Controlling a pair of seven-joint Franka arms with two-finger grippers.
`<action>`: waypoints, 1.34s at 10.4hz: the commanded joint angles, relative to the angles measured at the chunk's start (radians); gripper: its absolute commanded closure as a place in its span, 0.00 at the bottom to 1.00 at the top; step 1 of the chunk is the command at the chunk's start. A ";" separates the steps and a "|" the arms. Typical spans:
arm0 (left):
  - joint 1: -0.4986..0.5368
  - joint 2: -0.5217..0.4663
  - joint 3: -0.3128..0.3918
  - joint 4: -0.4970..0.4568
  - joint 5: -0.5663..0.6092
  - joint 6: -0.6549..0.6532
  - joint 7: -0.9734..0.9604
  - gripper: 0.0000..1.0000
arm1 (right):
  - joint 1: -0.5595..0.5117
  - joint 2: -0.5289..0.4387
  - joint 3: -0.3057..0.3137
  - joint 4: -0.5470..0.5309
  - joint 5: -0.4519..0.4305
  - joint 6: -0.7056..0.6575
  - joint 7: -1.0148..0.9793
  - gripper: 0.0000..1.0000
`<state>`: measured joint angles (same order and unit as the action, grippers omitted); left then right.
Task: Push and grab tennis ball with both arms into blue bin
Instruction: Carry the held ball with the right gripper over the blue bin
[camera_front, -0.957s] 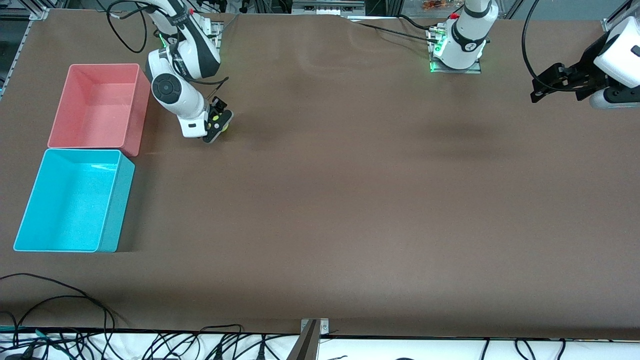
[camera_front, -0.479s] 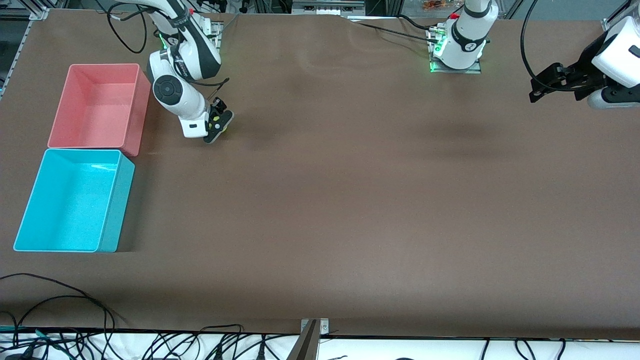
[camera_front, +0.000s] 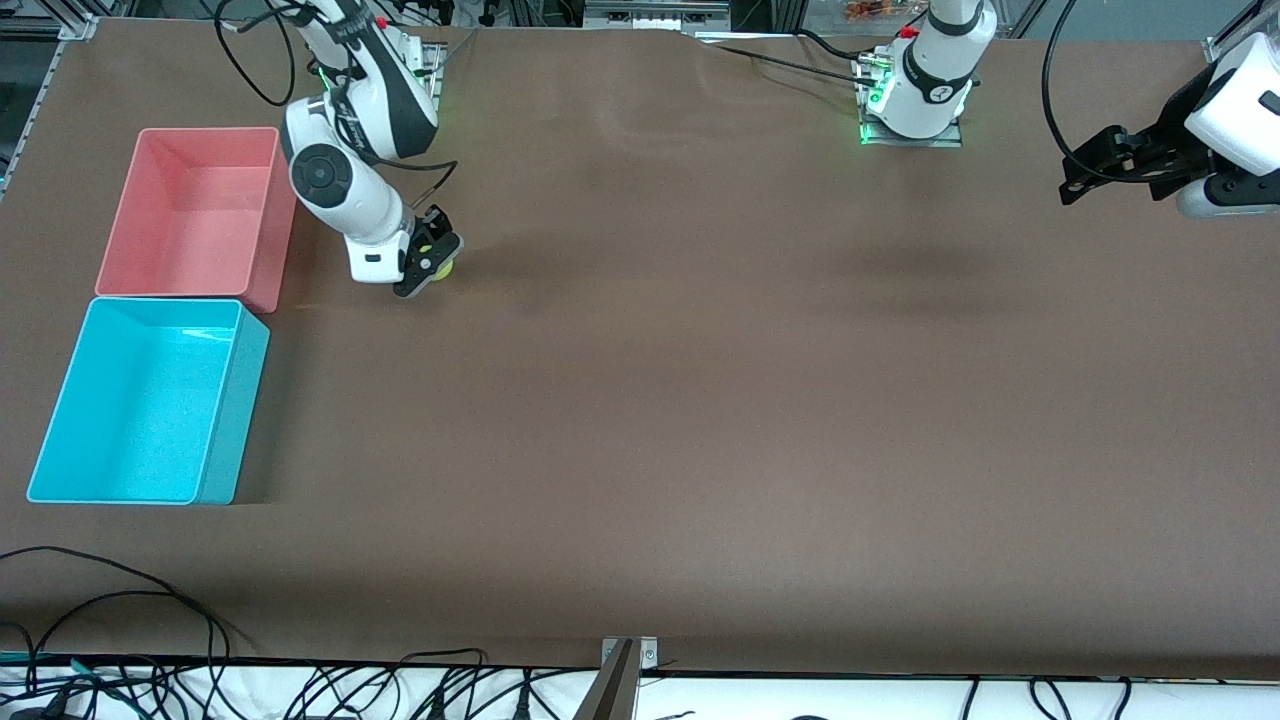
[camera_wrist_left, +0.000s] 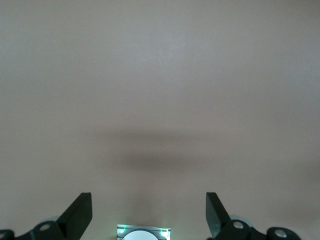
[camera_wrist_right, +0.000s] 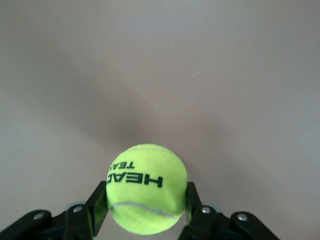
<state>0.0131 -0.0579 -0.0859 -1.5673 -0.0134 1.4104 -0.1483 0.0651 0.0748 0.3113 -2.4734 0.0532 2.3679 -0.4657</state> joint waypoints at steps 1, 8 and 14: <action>-0.005 0.006 -0.001 0.023 0.024 -0.019 -0.010 0.00 | -0.086 -0.090 -0.012 0.219 0.022 -0.290 -0.017 0.54; -0.001 0.003 -0.021 0.021 0.026 -0.021 -0.010 0.00 | -0.117 -0.096 -0.337 0.365 -0.050 -0.322 -0.368 0.53; -0.005 0.003 -0.049 0.023 0.026 -0.021 -0.077 0.00 | -0.123 0.046 -0.589 0.390 -0.207 -0.049 -0.621 0.52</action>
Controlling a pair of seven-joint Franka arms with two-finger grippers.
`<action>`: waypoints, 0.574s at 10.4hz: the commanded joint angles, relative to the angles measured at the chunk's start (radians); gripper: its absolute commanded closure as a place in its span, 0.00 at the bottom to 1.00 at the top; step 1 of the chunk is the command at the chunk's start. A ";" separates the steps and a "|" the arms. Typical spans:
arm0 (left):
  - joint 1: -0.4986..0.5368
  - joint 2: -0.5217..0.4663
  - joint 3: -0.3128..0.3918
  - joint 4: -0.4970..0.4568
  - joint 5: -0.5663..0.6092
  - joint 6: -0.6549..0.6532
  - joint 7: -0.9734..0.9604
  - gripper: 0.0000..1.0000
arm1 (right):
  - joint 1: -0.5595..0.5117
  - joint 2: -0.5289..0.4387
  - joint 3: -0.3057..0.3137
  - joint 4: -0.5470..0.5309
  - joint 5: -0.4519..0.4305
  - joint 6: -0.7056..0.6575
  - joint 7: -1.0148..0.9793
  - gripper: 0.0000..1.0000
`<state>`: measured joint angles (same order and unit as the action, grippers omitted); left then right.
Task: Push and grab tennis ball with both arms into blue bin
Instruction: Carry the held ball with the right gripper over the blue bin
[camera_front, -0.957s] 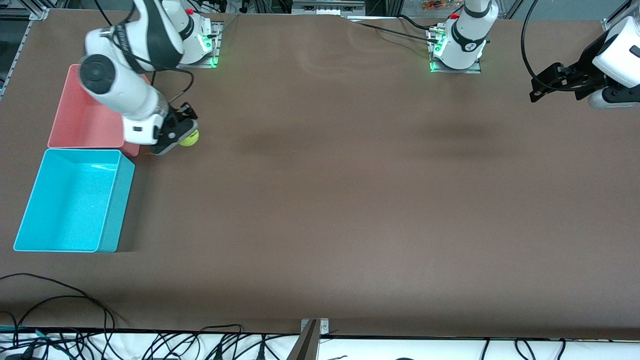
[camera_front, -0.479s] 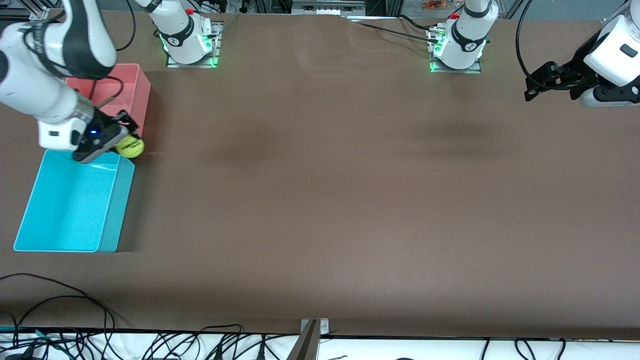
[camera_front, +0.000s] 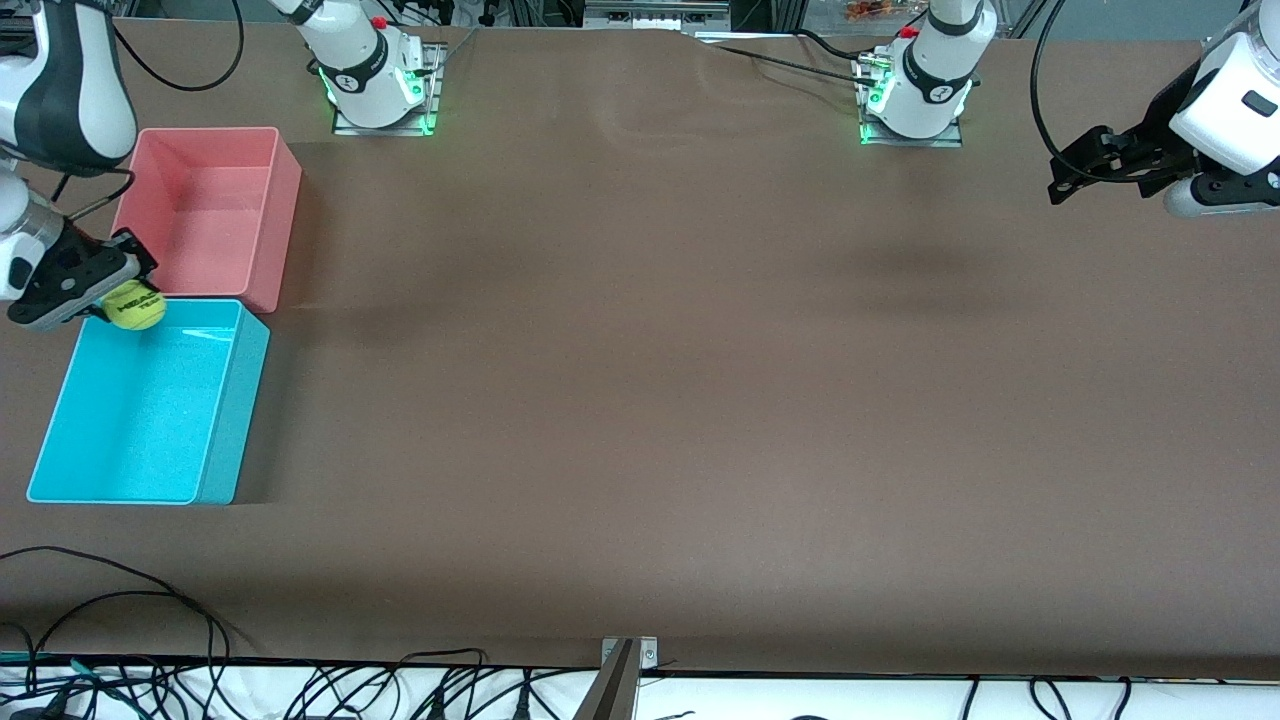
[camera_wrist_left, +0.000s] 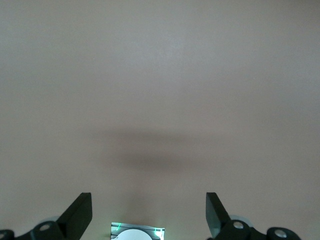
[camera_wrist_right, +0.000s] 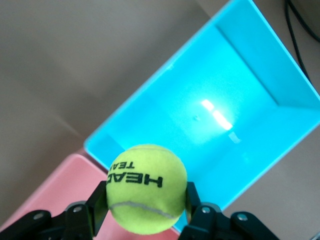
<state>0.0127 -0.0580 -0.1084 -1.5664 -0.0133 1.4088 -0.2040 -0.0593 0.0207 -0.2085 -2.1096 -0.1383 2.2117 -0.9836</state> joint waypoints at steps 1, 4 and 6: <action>-0.005 0.003 -0.034 0.022 0.026 -0.021 -0.023 0.00 | 0.001 0.131 -0.087 0.028 -0.012 0.150 -0.134 0.52; 0.004 0.003 -0.027 0.022 0.026 -0.019 -0.022 0.00 | -0.043 0.302 -0.089 0.046 0.020 0.267 -0.069 0.52; 0.004 0.003 -0.030 0.022 0.026 -0.019 -0.023 0.00 | -0.056 0.391 -0.089 0.077 0.038 0.307 -0.069 0.53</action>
<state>0.0162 -0.0582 -0.1336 -1.5656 -0.0130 1.4086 -0.2170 -0.0960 0.3013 -0.2993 -2.1022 -0.1292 2.4877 -1.0571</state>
